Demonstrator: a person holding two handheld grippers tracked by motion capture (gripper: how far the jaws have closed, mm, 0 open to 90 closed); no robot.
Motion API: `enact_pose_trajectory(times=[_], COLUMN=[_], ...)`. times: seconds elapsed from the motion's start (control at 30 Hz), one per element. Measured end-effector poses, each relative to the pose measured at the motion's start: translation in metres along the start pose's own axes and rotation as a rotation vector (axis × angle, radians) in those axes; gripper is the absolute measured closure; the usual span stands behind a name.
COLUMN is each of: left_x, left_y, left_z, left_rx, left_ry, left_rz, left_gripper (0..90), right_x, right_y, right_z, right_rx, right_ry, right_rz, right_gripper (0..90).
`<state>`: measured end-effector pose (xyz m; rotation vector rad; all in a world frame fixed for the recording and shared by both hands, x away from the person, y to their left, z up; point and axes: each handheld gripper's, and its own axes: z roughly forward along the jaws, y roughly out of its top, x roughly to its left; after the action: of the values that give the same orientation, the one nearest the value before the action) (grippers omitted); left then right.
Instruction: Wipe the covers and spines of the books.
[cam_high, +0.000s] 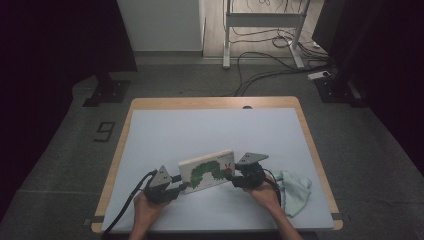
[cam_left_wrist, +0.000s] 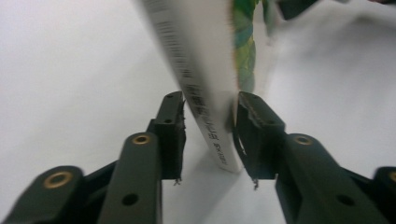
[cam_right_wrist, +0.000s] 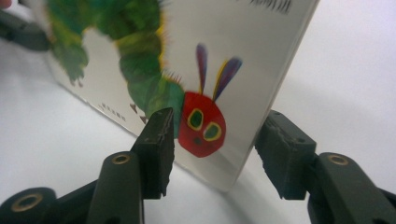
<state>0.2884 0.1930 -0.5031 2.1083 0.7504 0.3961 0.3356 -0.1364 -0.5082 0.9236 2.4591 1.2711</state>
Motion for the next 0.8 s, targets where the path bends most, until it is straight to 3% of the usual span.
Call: enact_pose_trajectory(times=[0.2,0.33,0.47,0.57,0.8], left_x=[-0.001,-0.006,-0.012,-0.012,-0.007], left_y=[-0.003,-0.005,-0.005,-0.003,-0.003], left_z=[0.000,0.004,0.003,0.005,0.006], left_rx=[-0.004,-0.003,-0.003,-0.002,-0.003], left_ry=[-0.023,-0.087,-0.053,-0.003,-0.035], left_rz=[0.000,0.038,0.085,0.109,0.082], left_gripper=[63.9,66.6,68.0,68.3,68.3], right_x=[0.002,0.007,0.010,0.010,0.006], right_y=[-0.005,-0.003,-0.002,0.001,0.004], right_z=[-0.001,-0.006,-0.009,-0.005,-0.004], right_rx=[-0.012,-0.014,-0.013,-0.018,-0.008], right_ry=[0.002,-0.005,-0.025,-0.056,-0.044], right_rz=[0.006,-0.023,-0.043,-0.061,-0.048], right_gripper=[49.2,50.7,51.4,51.4,50.7])
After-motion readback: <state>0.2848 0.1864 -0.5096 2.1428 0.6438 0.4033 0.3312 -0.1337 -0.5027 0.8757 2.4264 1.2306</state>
